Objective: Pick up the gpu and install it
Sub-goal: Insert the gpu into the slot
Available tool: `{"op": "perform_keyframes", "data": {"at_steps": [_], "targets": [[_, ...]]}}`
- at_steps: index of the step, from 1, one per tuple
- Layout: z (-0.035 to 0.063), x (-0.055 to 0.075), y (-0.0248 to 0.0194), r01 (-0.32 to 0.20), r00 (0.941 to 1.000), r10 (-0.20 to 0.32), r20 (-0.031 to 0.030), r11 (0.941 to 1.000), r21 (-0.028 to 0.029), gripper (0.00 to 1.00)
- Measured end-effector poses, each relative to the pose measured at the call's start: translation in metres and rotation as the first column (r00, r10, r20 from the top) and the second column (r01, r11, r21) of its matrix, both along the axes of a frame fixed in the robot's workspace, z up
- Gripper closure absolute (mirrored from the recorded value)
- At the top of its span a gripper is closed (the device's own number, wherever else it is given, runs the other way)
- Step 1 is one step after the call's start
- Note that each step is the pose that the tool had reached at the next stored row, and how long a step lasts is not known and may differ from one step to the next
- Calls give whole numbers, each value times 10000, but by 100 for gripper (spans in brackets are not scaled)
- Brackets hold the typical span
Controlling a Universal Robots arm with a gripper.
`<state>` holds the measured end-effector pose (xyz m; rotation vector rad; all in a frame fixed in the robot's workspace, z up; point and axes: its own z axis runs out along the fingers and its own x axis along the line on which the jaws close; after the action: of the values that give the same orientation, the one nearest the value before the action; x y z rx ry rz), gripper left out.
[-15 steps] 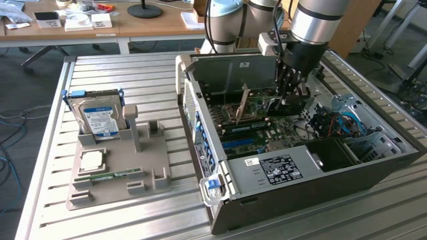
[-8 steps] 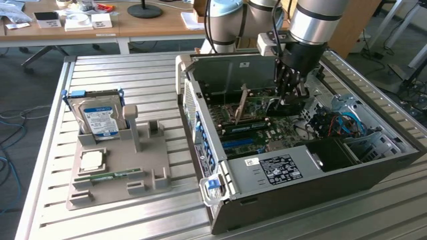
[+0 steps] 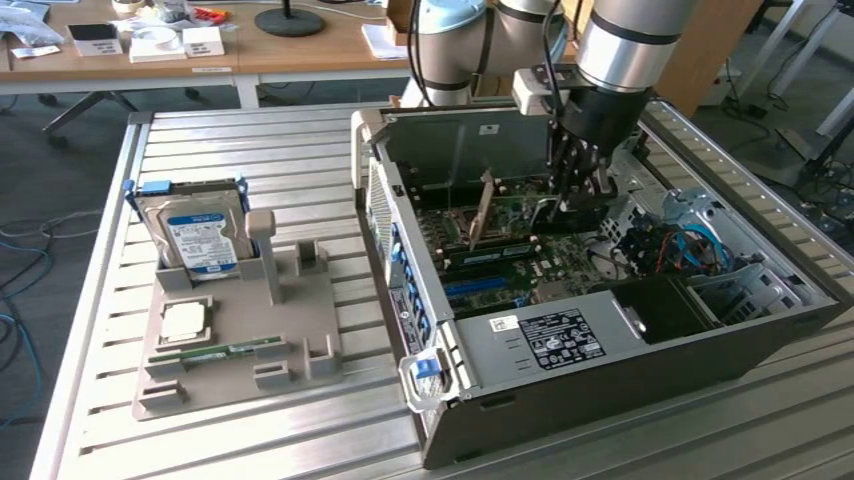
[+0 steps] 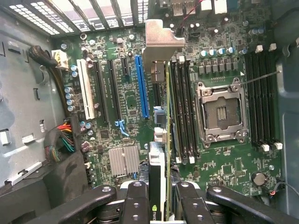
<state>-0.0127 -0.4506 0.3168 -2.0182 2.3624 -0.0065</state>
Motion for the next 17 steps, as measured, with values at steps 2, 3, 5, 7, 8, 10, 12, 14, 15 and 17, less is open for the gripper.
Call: {"op": "perform_keyframes", "data": {"at_steps": [2,3,5,7,8,10,12,14,15,17], "targets": [[-3,0,0,-95,10000,95,0,10000,-3,73],[-3,0,0,-126,9999,126,-1,9999,-5,73],[-3,0,0,-128,9999,128,0,9999,-4,73],[-3,0,0,-128,9999,128,-1,9999,-3,73],[-3,0,0,-128,9999,128,0,9999,-3,73],[-5,-10,1,-128,9999,128,0,9999,-3,73],[-8,-34,3,-128,9999,128,0,9999,-2,73],[-12,-63,5,-129,9999,129,0,9999,-3,73],[-15,-77,6,-128,9999,128,1,9999,-2,73],[-23,-101,10,-130,9999,130,1,9999,-4,73]]}}
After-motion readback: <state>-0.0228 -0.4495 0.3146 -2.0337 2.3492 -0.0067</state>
